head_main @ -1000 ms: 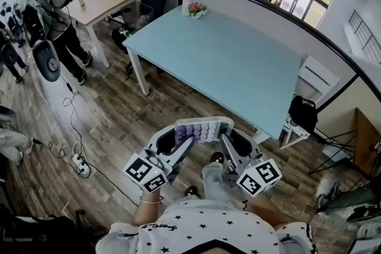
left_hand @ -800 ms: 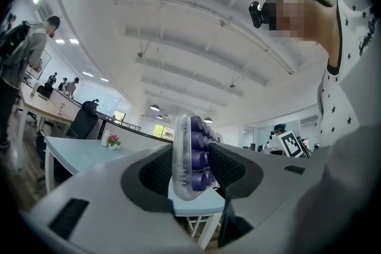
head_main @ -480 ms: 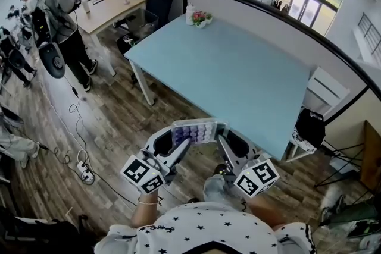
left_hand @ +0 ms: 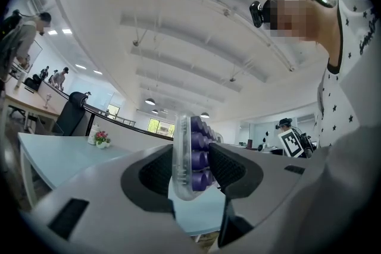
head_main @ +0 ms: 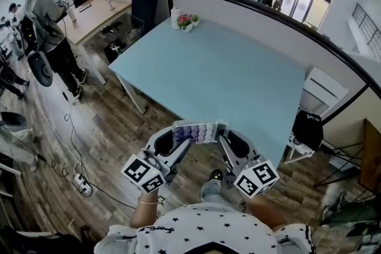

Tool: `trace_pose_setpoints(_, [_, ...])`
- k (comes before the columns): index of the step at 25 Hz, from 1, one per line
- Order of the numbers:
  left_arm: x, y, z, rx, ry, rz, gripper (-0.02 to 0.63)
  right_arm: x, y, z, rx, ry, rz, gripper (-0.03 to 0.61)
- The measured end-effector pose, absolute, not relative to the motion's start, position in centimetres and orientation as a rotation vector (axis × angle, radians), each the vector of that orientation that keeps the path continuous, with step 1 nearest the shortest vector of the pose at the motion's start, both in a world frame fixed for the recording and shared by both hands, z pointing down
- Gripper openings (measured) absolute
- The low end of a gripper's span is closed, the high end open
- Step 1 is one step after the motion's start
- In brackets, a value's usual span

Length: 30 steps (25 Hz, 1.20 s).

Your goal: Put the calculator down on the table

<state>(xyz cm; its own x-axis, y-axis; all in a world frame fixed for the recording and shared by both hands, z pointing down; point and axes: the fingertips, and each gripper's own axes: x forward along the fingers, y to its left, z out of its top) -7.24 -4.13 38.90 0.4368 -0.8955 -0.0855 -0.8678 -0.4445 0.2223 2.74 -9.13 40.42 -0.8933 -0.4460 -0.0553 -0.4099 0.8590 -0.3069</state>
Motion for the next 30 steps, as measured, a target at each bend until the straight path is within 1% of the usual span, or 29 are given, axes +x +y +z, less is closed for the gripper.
trace_pose_setpoints(18, [-5.3,-17.6,39.1,2.565,-1.522,-0.264,0.192,4.9,-22.3,40.8,-0.732,2.877,-0.442,0.092])
trace_pose_setpoints(25, [-6.9,-20.1,40.3,2.535,-1.53,-0.279,0.192,3.2,-24.8,41.8,-0.71,2.904,-0.457,0.091])
trace_pose_setpoints(30, [-8.5,-23.0,41.2,2.545,-1.459,-0.283,0.192,1.9,-27.2,42.6,-0.804,2.901,-0.494,0.092])
